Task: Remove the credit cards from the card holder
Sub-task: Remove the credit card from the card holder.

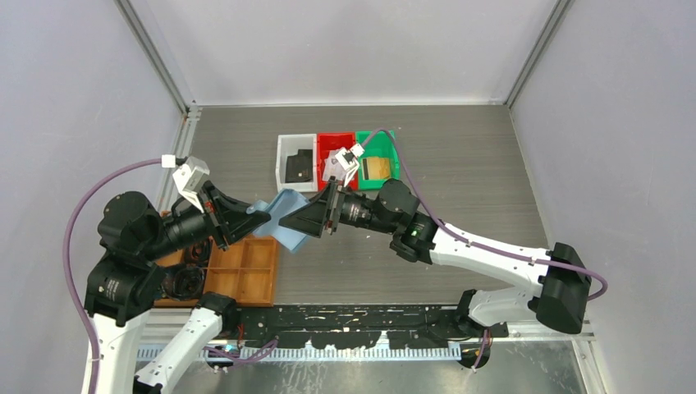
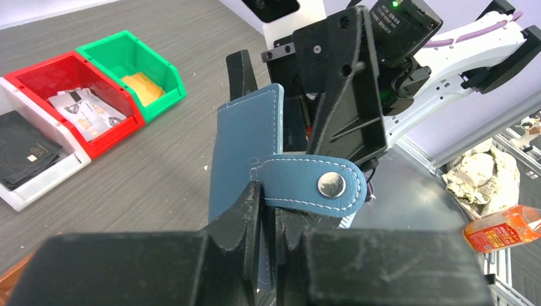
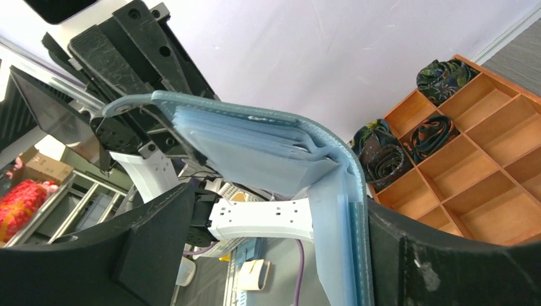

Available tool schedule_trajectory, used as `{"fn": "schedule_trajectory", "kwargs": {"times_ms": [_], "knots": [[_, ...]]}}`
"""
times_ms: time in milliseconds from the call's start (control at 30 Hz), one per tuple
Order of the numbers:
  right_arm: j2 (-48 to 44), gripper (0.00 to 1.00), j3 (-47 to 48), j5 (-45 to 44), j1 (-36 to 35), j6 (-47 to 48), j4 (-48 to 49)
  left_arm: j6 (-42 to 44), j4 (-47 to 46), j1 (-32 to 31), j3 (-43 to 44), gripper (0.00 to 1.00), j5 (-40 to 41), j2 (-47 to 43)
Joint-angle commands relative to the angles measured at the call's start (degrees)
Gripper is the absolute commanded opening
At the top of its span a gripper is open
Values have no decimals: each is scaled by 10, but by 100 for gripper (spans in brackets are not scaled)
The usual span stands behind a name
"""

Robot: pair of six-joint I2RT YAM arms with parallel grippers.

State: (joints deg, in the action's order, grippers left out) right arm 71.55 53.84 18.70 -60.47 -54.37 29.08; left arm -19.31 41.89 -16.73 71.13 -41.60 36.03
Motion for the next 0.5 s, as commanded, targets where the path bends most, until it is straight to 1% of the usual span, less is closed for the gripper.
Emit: {"fn": "schedule_trajectory", "kwargs": {"times_ms": [0, 167, 300, 367, 467], "knots": [[11, 83, 31, -42, -11, -3, 88, -25, -25, 1, -4, 0, -33, 4], [2, 66, 19, -119, -14, -15, 71, -34, -26, 1, 0, 0, -46, 0], [-11, 52, 4, -159, -14, -19, 64, -53, -27, 1, 1, 0, -63, 2], [-19, 49, 1, -159, -15, -14, 59, -52, -28, 1, 3, 0, -53, 2], [-31, 50, -13, -143, -15, -13, 60, -43, -23, 1, 8, 0, -5, 0]]}}
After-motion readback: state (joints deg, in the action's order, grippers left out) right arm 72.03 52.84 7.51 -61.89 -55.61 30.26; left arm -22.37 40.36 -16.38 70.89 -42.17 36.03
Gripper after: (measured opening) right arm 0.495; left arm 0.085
